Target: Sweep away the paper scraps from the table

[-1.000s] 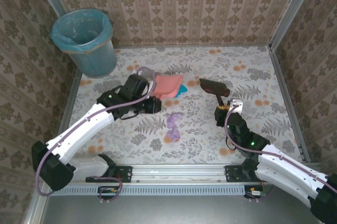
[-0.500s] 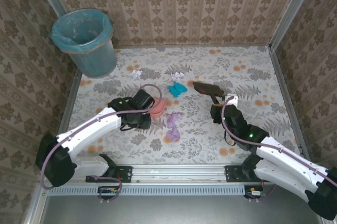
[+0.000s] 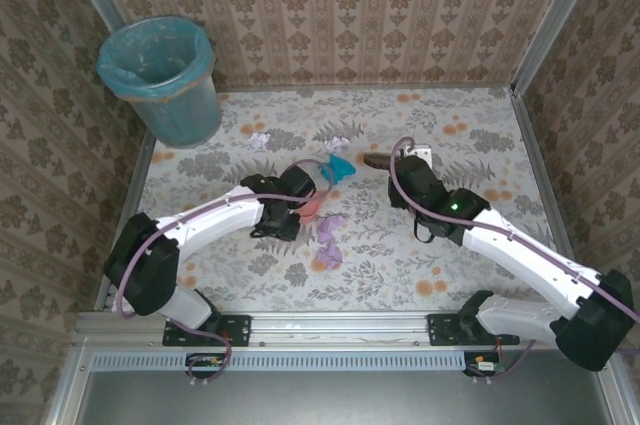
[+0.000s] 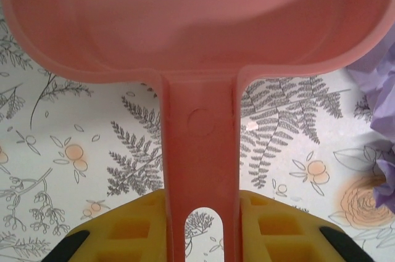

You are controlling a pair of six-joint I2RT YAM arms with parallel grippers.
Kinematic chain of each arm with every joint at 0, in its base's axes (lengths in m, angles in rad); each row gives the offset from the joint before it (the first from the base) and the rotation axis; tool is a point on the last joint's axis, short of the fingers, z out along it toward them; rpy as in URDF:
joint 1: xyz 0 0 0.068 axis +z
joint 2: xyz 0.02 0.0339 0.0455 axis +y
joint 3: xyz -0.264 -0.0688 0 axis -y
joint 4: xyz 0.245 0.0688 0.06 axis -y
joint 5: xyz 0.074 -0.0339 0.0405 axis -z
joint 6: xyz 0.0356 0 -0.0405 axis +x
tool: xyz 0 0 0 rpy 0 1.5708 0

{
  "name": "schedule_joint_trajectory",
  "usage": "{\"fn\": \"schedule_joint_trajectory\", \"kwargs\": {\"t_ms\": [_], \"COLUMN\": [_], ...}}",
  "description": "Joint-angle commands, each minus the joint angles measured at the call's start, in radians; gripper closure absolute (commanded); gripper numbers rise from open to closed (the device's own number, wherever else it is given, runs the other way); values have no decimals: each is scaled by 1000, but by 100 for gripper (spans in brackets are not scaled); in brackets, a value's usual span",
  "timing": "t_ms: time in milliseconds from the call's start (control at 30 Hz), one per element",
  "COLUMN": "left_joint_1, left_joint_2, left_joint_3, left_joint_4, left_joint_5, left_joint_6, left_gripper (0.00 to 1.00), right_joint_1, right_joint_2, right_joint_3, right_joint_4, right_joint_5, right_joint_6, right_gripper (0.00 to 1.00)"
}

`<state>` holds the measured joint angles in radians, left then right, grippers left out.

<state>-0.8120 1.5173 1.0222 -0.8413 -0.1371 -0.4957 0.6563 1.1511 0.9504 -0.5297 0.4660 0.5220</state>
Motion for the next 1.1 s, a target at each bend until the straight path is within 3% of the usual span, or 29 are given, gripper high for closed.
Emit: {"fn": "schedule_joint_trajectory", "kwargs": {"t_ms": [0, 400, 567, 833, 1067], "left_joint_1": [-7, 3, 11, 19, 22], "left_joint_2": [26, 21, 19, 19, 17], "left_joint_3": [30, 45, 35, 17, -10], "left_joint_4": [-8, 15, 22, 38, 63], "left_joint_5": [-36, -9, -4, -3, -3], "left_joint_6": [37, 62, 63, 60, 54], "left_gripper": [100, 100, 100, 100, 100], "right_joint_1": [-22, -23, 10, 85, 116], "right_joint_2": [58, 232, 215, 185, 74], "right_joint_3": [82, 161, 129, 118, 94], "right_joint_4": [-36, -10, 60, 31, 23], "right_joint_5": [5, -155, -267, -356, -294], "right_joint_6": [-20, -2, 9, -25, -43], "right_gripper": [100, 100, 100, 100, 100]}}
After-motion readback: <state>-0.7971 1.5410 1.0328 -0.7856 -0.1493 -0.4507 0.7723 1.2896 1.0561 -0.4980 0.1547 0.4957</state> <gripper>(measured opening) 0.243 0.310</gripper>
